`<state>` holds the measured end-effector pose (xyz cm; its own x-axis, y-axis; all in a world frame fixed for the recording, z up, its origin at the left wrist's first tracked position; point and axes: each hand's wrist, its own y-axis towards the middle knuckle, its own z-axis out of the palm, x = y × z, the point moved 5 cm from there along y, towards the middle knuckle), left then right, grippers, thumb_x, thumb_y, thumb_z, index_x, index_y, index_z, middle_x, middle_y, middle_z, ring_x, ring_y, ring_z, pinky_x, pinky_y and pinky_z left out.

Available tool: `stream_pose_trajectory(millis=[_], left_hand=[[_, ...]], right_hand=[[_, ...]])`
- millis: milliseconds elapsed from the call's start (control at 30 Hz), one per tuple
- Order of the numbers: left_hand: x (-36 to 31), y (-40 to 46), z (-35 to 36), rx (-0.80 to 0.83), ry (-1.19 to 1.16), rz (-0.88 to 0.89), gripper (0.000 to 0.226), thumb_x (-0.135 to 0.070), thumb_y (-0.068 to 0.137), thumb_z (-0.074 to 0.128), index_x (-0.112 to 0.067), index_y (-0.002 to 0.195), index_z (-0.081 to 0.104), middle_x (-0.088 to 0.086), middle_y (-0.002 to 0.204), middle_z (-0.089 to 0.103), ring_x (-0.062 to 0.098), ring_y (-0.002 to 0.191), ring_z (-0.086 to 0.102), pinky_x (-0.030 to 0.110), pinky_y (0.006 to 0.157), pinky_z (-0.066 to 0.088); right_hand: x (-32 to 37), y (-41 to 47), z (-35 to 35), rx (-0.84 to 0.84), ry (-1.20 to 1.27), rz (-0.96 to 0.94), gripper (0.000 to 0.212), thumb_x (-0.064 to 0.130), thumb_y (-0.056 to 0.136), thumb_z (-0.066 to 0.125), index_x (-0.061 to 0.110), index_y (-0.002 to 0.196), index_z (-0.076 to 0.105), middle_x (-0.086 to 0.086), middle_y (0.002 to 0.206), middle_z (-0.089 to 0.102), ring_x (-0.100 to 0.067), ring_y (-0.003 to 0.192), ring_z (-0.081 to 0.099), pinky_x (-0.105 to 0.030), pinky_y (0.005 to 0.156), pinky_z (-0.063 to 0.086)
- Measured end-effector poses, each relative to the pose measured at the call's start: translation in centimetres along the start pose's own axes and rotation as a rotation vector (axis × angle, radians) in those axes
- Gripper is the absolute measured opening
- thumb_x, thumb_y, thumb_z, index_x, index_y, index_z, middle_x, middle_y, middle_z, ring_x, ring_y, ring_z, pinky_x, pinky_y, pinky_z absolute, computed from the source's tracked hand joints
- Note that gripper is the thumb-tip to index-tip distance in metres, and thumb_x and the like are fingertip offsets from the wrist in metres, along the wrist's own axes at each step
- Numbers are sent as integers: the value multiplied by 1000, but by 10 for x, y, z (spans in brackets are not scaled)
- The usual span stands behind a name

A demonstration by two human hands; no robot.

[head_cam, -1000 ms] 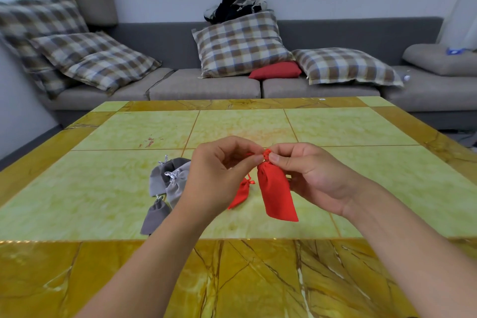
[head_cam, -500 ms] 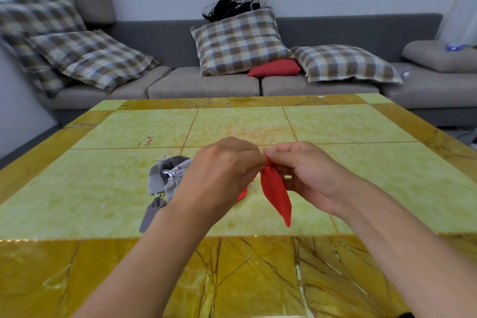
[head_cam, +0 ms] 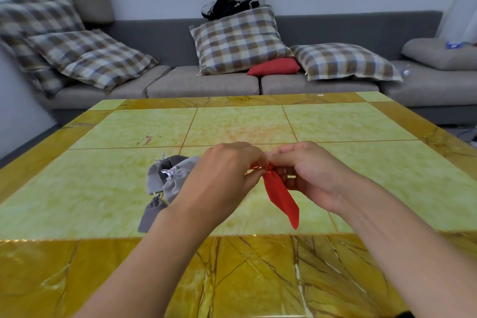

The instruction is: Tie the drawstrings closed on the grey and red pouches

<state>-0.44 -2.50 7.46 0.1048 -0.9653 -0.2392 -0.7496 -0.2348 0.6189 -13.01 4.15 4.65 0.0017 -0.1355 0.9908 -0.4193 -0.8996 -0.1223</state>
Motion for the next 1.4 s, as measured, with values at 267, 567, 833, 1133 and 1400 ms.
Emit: stream_pose_trajectory(millis=[267,567,833,1133,1400], left_hand=[[4,-2,0,61,-53,-24,6,-18,91,64,-20,92,69,-9,88,66,13,76,61,37,67,52],[22,-2,14,12,-237,-268,9,-16,101,48,-21,93,46,-7,91,54,20,82,59,45,69,53],[24,0,12,-52,-281,-303,12,-11,99,52,-17,90,48,-4,85,57,15,76,57,29,65,47],[33,-1,20,-13,-247,-310,10,-11,99,52,-18,92,49,-4,87,57,15,80,55,32,68,48],[74,-29,48,113,-696,-887,11,0,96,55,-9,102,55,12,87,69,20,58,63,35,57,53]], right_hand=[[0,0,1,-19,-41,-6,18,11,90,66,12,72,69,1,59,59,-12,60,51,-26,60,41],[5,5,-16,-223,-98,-119,22,16,93,66,13,72,71,1,66,58,-13,66,55,-29,60,46],[5,6,-15,-265,-68,-175,22,13,93,65,11,72,71,3,67,60,-12,65,53,-24,57,47],[-2,8,-16,-275,-84,-161,21,19,92,67,11,74,73,1,66,58,-13,65,54,-29,62,46],[-36,27,6,-132,-102,130,17,21,97,59,7,95,68,-9,89,75,-23,79,74,-37,73,60]])
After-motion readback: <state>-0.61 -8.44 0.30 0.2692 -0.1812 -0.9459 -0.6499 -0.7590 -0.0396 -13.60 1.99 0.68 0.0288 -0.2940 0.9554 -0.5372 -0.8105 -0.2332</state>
